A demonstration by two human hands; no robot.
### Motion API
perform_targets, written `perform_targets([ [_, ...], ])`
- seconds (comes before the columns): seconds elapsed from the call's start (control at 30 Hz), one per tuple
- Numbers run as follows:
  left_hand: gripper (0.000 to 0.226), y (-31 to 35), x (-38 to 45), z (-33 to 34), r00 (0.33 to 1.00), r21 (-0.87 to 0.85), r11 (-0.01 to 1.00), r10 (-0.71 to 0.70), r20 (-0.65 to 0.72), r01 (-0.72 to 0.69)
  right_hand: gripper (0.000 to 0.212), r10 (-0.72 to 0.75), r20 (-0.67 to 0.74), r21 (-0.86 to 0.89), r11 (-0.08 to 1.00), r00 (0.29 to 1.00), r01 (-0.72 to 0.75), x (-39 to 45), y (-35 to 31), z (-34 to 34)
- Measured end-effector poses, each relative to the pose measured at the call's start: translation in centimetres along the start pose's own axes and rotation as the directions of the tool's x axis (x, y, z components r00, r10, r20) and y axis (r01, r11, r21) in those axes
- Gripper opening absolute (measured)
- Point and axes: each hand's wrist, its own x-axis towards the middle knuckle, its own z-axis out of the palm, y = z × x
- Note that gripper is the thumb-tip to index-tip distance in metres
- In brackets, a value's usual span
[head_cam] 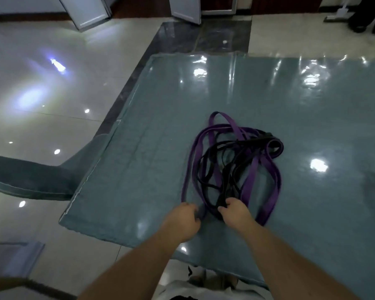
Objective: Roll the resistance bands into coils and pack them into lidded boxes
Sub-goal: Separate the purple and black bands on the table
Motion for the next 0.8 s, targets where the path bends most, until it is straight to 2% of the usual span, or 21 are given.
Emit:
perform_targets([
  [0.07, 0.036, -0.6, 0.7, -0.4, 1.000, -0.010, 1.000, 0.023, 0.004, -0.023, 0.015, 0.020, -0.037, 0.100, 0.995, 0.999, -0.016, -0.3, -0.6, -0.2],
  [0.1, 0.036, -0.8, 1.1, -0.7, 0.999, -0.009, 0.999, 0.039, 0.002, -0.039, 0.011, 0.030, -0.067, 0.155, 0.988, 0.997, -0.020, -0.5, -1.0, -0.5],
  [0.3, 0.032, 0.7, 2.8, -3.2, 0.981, -0.007, 0.981, 0.192, -0.016, -0.192, 0.033, -0.014, -0.191, 0.484, 0.868, 0.981, 0.106, -4.8, -4.4, -5.1],
  [0.33, 0.032, 1.2, 3.2, -3.6, 0.976, -0.012, 0.976, 0.216, -0.025, -0.216, 0.050, -0.005, -0.221, 0.530, 0.839, 0.975, 0.125, -5.4, -5.2, -6.4],
  [0.37, 0.032, 1.9, 3.5, -4.2, 0.969, -0.014, 0.970, 0.243, -0.035, -0.244, 0.052, 0.000, -0.238, 0.579, 0.803, 0.971, 0.142, -6.4, -6.2, -7.6],
  [0.4, 0.032, 2.5, 3.8, -4.8, 0.962, -0.020, 0.962, 0.271, -0.042, -0.272, 0.046, -0.011, -0.256, 0.633, 0.753, 0.967, 0.177, -7.3, -7.3, -8.9],
  [0.5, 0.017, 4.5, 3.9, -7.5, 0.926, -0.069, 0.926, 0.365, -0.096, -0.372, 0.005, -0.045, -0.323, 0.696, 0.666, 0.945, 0.269, -10.5, -10.8, -13.0],
  [0.57, 0.008, 6.0, 3.9, -9.7, 0.891, -0.110, 0.890, 0.424, -0.161, -0.443, 0.007, -0.088, -0.352, 0.685, 0.654, 0.932, 0.321, -12.4, -13.0, -15.7],
  [0.63, 0.020, 7.5, 3.8, -11.6, 0.881, -0.184, 0.865, 0.437, -0.181, -0.467, 0.011, -0.129, -0.391, 0.652, 0.660, 0.912, 0.373, -13.9, -14.6, -18.2],
  [0.7, 0.050, 9.0, 3.7, -13.5, 0.875, -0.290, 0.826, 0.447, -0.186, -0.484, 0.020, -0.154, -0.421, 0.632, 0.657, 0.894, 0.411, -15.1, -15.9, -20.4],
  [0.8, 0.091, 11.4, 2.8, -16.6, 0.837, -0.465, 0.702, 0.506, -0.207, -0.539, 0.029, -0.204, -0.445, 0.599, 0.656, 0.872, 0.459, -17.2, -17.8, -22.8],
])
